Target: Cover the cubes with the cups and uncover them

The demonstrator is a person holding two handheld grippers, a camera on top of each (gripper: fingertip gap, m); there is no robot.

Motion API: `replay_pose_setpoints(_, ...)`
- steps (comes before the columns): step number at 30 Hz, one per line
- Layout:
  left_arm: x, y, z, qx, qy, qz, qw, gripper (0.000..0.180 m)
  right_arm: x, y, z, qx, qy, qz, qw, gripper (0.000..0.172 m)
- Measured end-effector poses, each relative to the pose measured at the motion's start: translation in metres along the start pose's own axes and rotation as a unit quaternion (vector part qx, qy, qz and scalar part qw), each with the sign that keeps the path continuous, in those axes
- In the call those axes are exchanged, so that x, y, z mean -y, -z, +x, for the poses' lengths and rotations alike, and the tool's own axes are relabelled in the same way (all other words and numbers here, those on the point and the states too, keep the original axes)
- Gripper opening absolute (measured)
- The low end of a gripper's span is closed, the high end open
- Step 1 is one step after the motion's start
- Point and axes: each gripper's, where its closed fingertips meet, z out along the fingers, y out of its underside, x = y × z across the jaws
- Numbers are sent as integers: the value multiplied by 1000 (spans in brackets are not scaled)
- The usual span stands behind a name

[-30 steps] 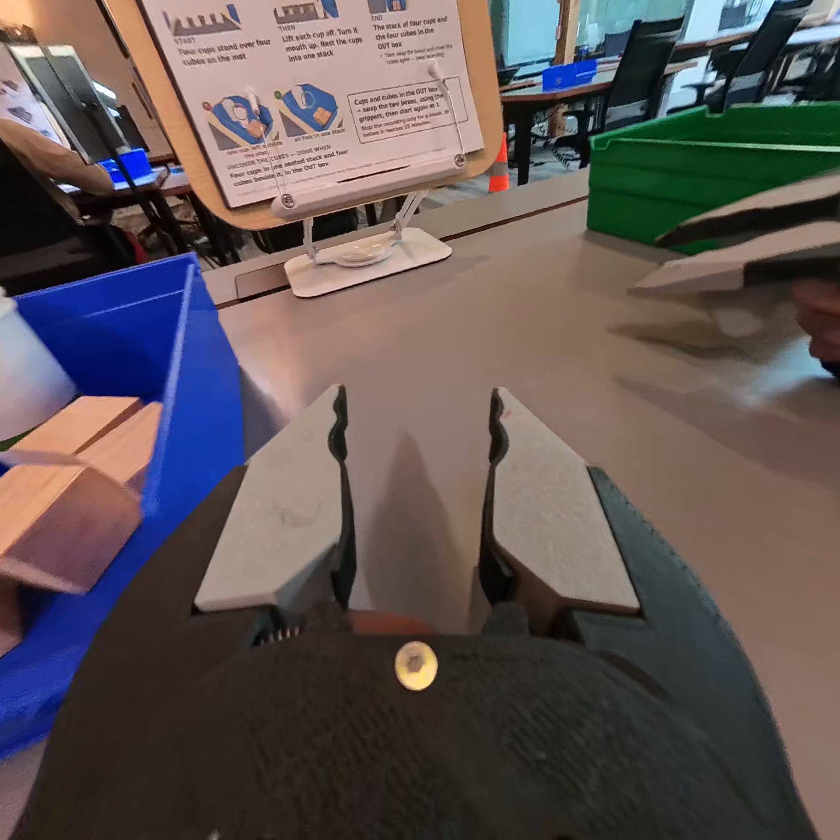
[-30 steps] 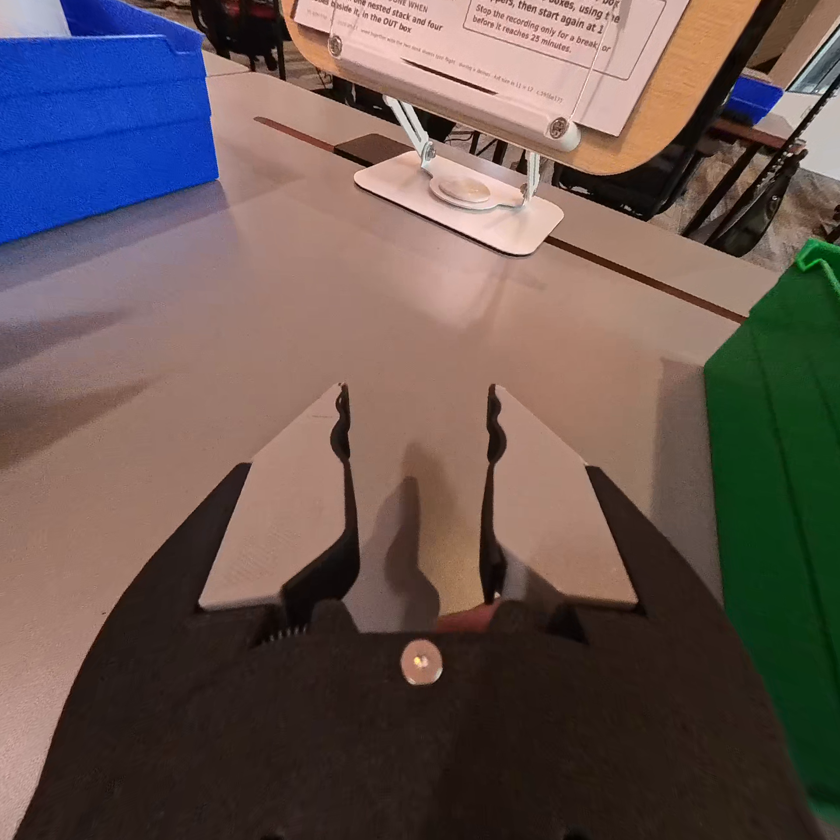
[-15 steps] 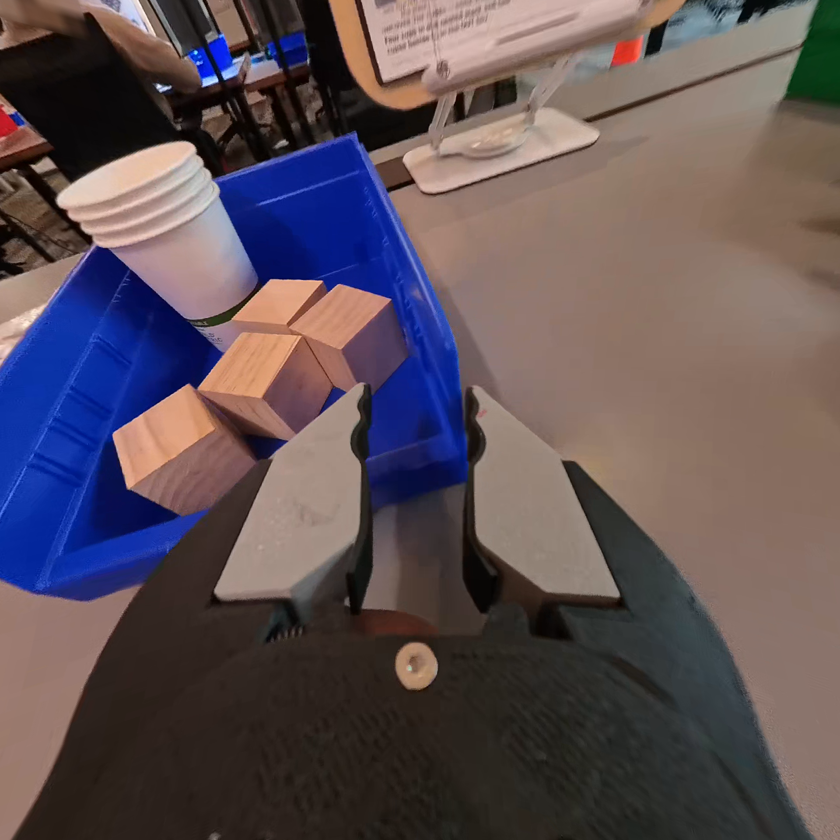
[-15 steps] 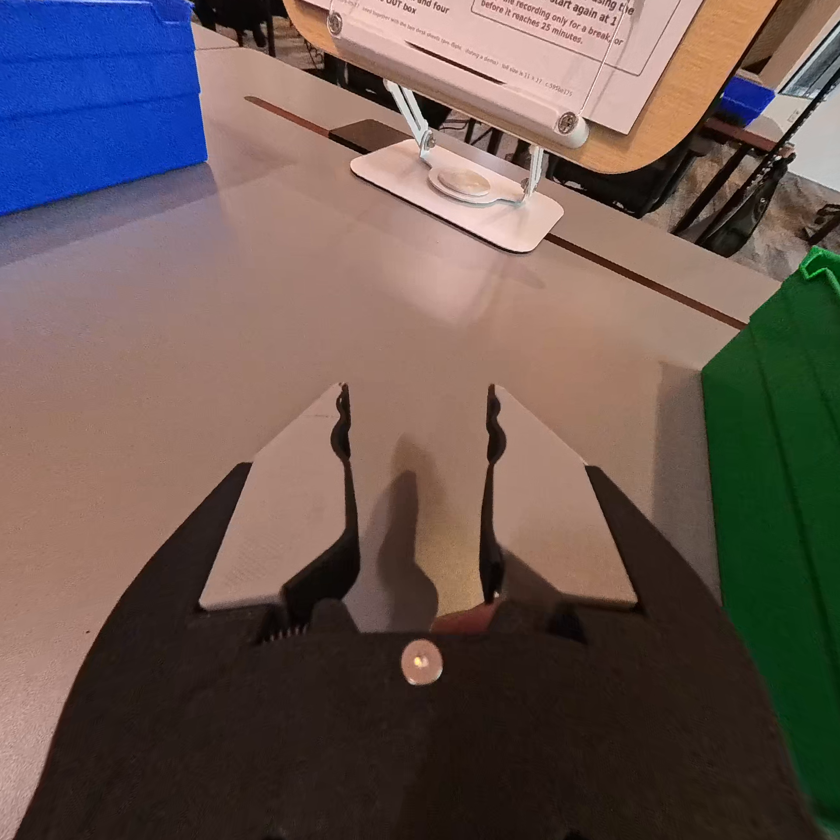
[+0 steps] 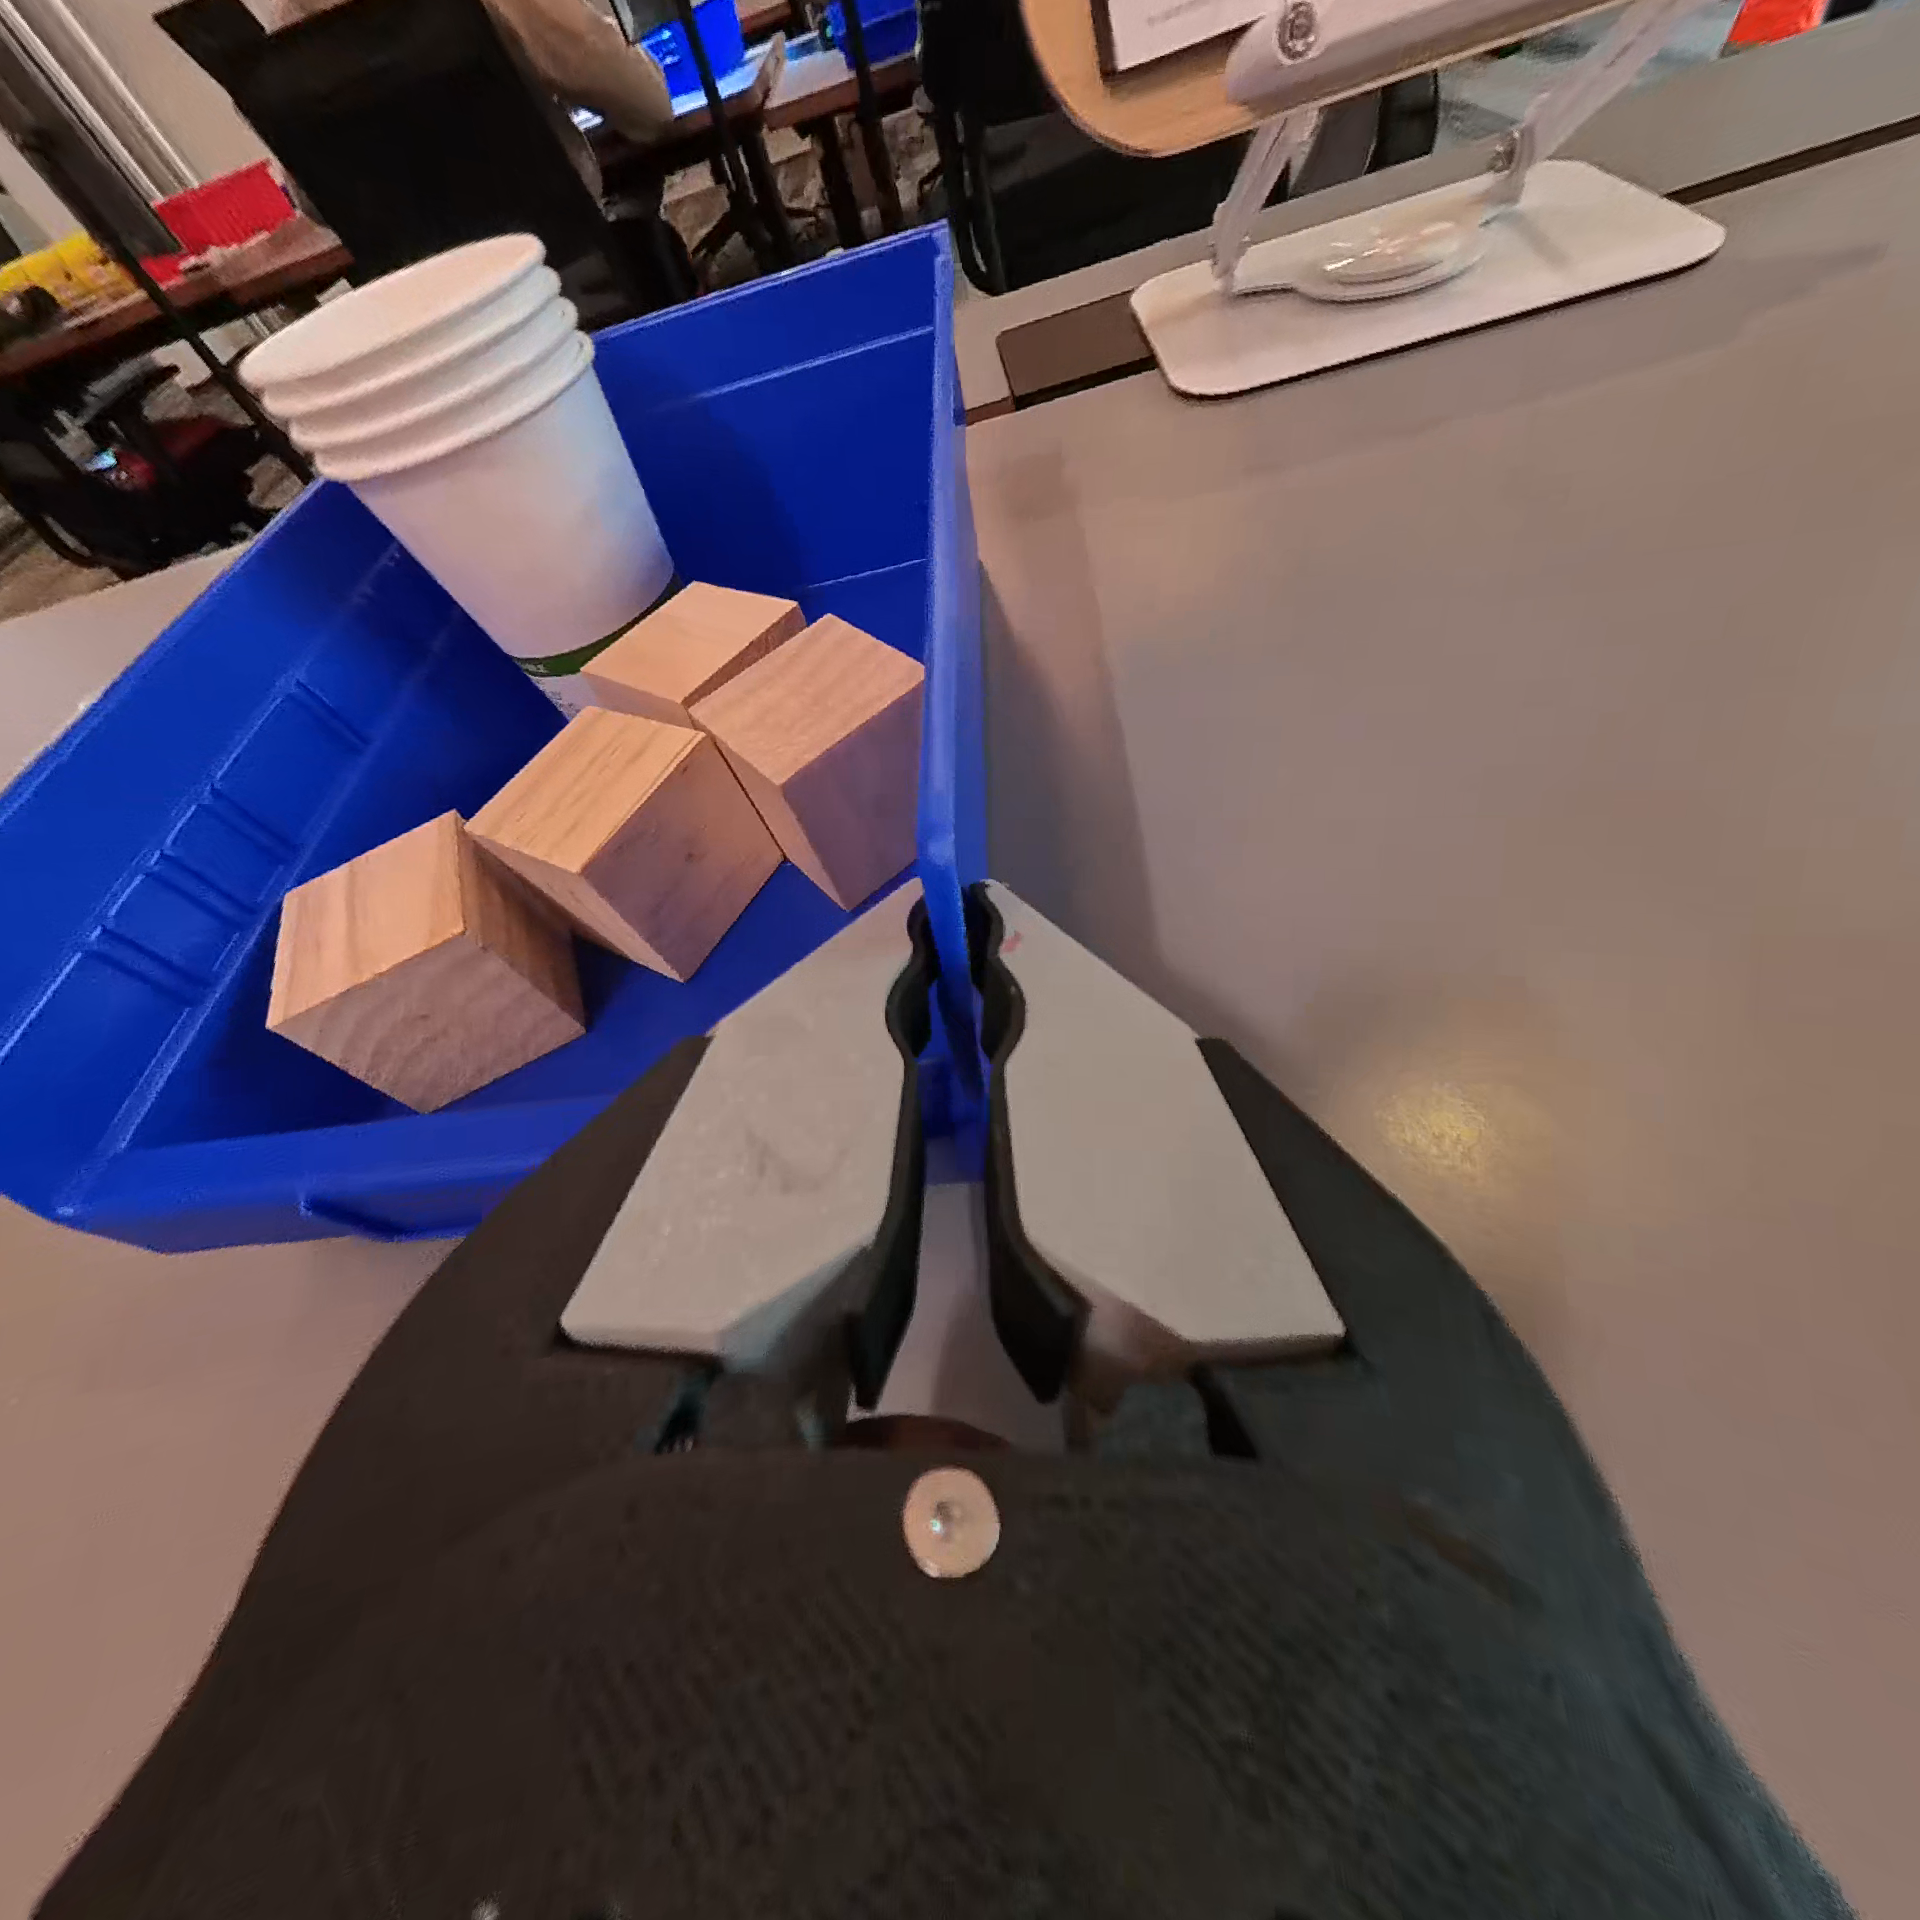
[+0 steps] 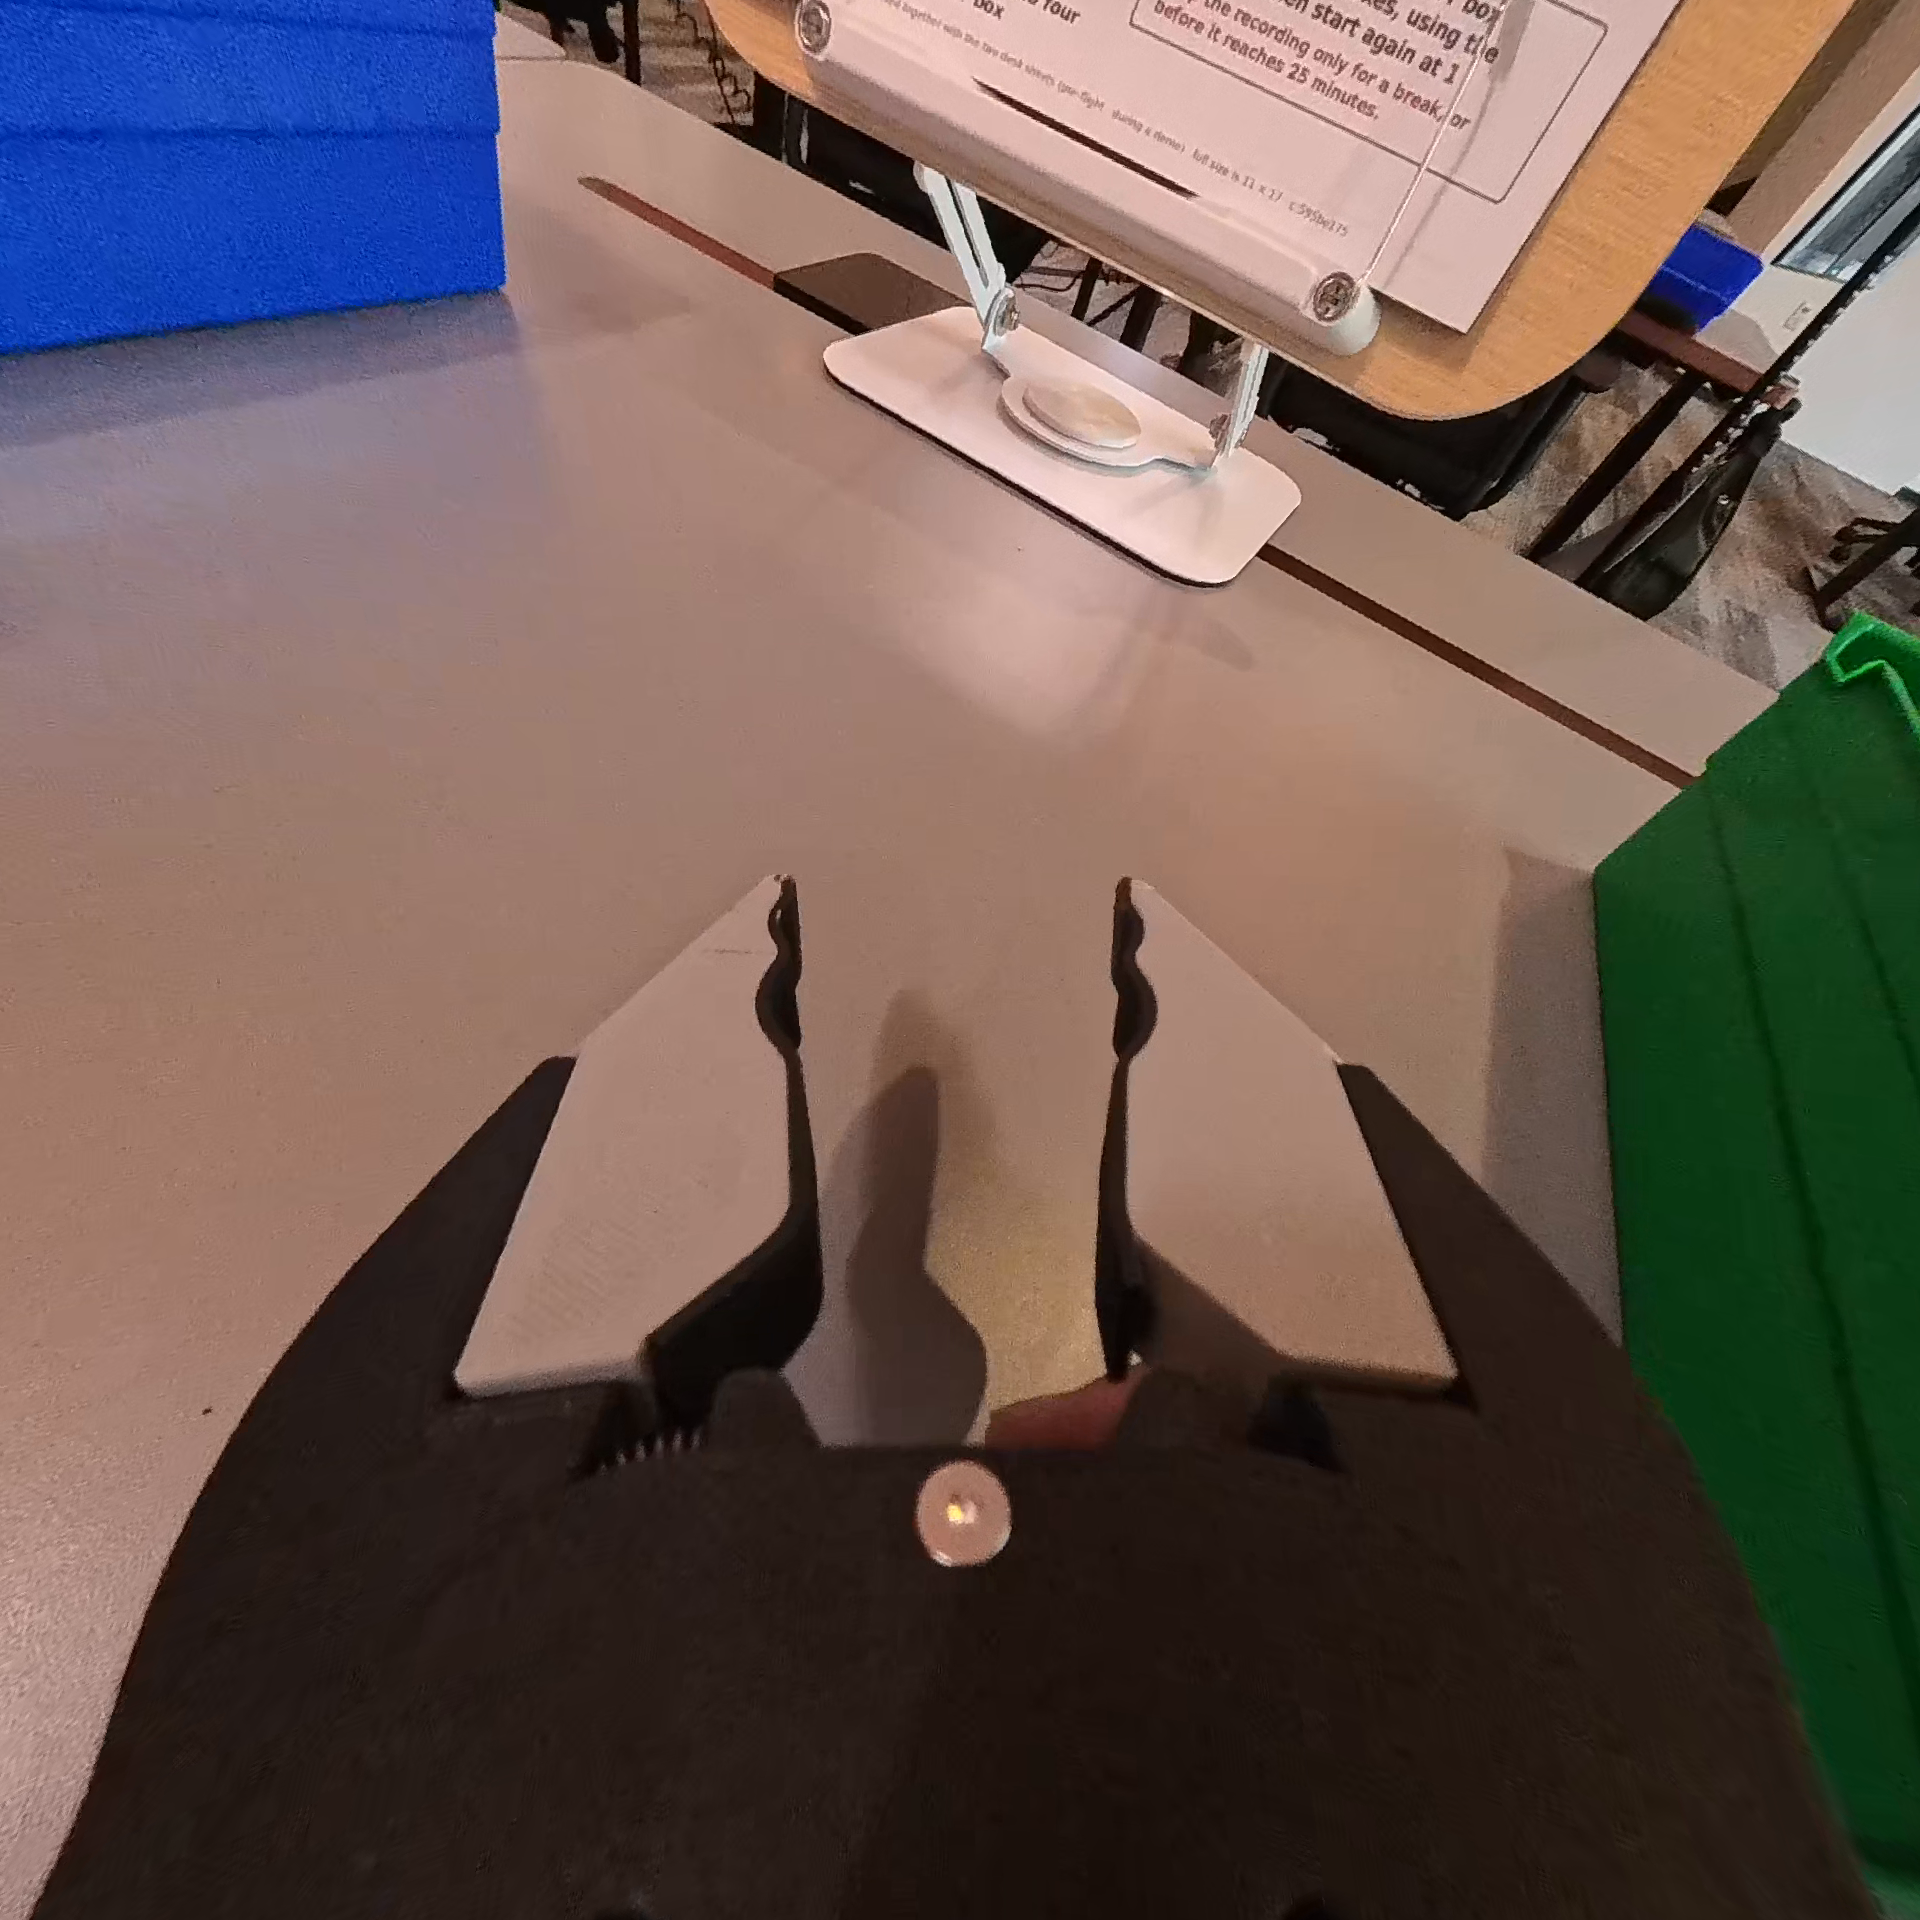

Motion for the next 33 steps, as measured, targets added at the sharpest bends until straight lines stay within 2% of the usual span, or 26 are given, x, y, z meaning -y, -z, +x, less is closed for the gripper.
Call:
replay_pose_setpoints(6,7,-23,-9,6,-12,-19,1000,3,2,4,5,-8,-8,7,1000,60)
replay_pose_setpoints(8,8,-30,-12,8,-18,-22,1000,3,7,13,17,-38,0,19,999,62)
replay_pose_setpoints(11,8,-29,-13,12,-27,2,1000,3,15,50,49,-100,-25,51,993,58)
replay_pose_setpoints(14,9,-27,-13,11,-28,10,999,3,11,96,95,-180,-20,72,981,29)
replay_pose_setpoints(15,9,-27,-13,12,-29,11,999,3,1,106,112,-207,-19,53,977,30)
replay_pose_setpoints(17,11,-25,-13,18,-34,18,999,3,-16,117,139,-249,-18,17,968,41)
replay_pose_setpoints(20,13,-22,-14,27,-40,27,998,3,-36,109,155,-248,-29,-23,968,44)
replay_pose_setpoints(21,13,-21,-14,29,-42,28,998,3,-45,99,157,-235,-38,-45,970,38)
replay_pose_setpoints(24,13,-20,-14,29,-44,31,998,2,-68,75,169,-205,-53,-103,972,4)
replay_pose_setpoints(27,13,-19,-14,34,-46,30,998,3,-72,72,181,-205,-88,-109,969,3)
replay_pose_setpoints(33,13,-19,-14,41,-50,30,997,3,-76,69,202,-227,-95,-110,963,2)
